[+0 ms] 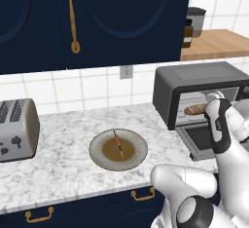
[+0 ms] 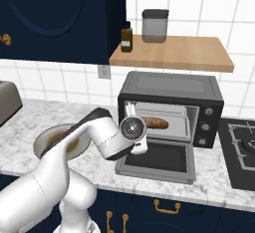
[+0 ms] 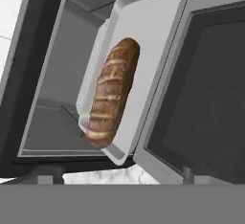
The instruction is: Pick up the kebab skewer and baguette bread, and place them inside the toaster oven. Close the toaster oven door and start by setting the timer.
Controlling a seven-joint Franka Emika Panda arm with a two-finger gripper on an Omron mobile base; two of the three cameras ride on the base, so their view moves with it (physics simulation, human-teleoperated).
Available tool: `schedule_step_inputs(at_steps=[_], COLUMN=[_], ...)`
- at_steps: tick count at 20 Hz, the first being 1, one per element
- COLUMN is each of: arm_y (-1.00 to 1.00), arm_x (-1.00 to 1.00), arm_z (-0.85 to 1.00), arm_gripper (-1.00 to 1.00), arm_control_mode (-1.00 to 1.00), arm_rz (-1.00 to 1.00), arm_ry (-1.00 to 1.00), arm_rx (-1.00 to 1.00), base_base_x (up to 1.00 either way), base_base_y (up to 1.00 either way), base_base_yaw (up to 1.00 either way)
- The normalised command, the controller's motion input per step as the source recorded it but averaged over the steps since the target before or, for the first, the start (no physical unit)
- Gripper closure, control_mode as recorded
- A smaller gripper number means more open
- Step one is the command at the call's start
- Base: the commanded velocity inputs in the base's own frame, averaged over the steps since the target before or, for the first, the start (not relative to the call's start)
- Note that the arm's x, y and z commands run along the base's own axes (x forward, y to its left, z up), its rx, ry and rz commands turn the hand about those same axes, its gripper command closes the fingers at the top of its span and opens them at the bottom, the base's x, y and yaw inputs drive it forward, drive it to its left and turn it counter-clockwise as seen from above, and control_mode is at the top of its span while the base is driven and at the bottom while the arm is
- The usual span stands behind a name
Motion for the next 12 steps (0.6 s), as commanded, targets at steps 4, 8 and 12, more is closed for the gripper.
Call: schedule_step_inputs(at_steps=[4,8,12], arm_y=[0.76,1.0,1.0], arm_x=[-0.38,-0.53,-0.41], arm_z=[0.39,0.02,-0.01], arm_gripper=[-1.0,-1.0,-1.0], arm_control_mode=[-1.0,-1.0,-1.0], arm_rz=[0.32,0.41,0.45], arm_ry=[0.28,0.2,0.09], arm_rx=[-0.15,-0.27,-0.26], base_base_x=[0.0,0.0,0.0], base_base_y=[0.0,0.0,0.0], base_base_yaw=[0.0,0.0,0.0])
